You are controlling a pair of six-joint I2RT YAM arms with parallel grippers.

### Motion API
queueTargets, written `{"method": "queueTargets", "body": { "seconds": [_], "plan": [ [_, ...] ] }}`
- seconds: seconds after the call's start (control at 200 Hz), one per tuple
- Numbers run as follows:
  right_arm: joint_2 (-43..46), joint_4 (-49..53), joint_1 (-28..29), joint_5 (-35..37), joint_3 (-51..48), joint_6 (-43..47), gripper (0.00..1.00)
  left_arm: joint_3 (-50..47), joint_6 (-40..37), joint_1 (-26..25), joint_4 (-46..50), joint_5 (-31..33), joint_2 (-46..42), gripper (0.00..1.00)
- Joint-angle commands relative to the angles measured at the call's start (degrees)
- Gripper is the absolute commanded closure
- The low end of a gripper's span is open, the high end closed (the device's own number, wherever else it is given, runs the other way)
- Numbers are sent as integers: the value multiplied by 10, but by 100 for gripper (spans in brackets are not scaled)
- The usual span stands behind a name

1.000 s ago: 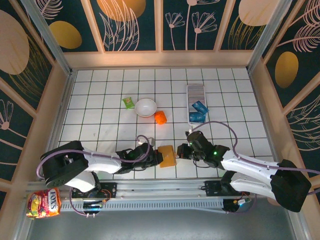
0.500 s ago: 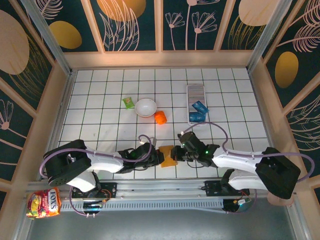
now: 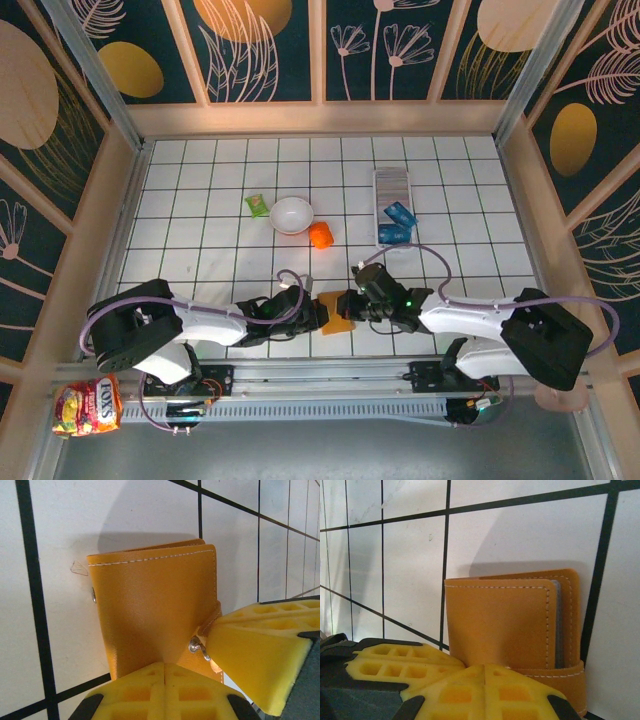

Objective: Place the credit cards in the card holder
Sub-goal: Close the button on the card holder.

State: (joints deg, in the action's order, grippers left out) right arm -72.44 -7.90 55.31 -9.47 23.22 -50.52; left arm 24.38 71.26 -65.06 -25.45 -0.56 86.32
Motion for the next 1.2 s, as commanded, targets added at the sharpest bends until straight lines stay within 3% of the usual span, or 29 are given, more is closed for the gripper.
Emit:
{"method": "queueTargets", "body": {
  "seconds": [0.0, 0.305, 1.041, 1.196],
  "plan": [
    [-11, 29, 12, 31, 10, -3, 100, -5, 10, -7, 25, 0, 14, 100],
    [23, 44, 15, 58, -1, 1, 100, -10, 13, -8, 20, -2, 15, 100],
    [-16, 13, 40, 58, -27, -17, 100, -9, 18, -12, 15, 1, 20, 100],
    [-35, 13, 56, 61, -36, -26, 100, -25, 31, -12, -26, -8, 22, 100]
  ]
}}
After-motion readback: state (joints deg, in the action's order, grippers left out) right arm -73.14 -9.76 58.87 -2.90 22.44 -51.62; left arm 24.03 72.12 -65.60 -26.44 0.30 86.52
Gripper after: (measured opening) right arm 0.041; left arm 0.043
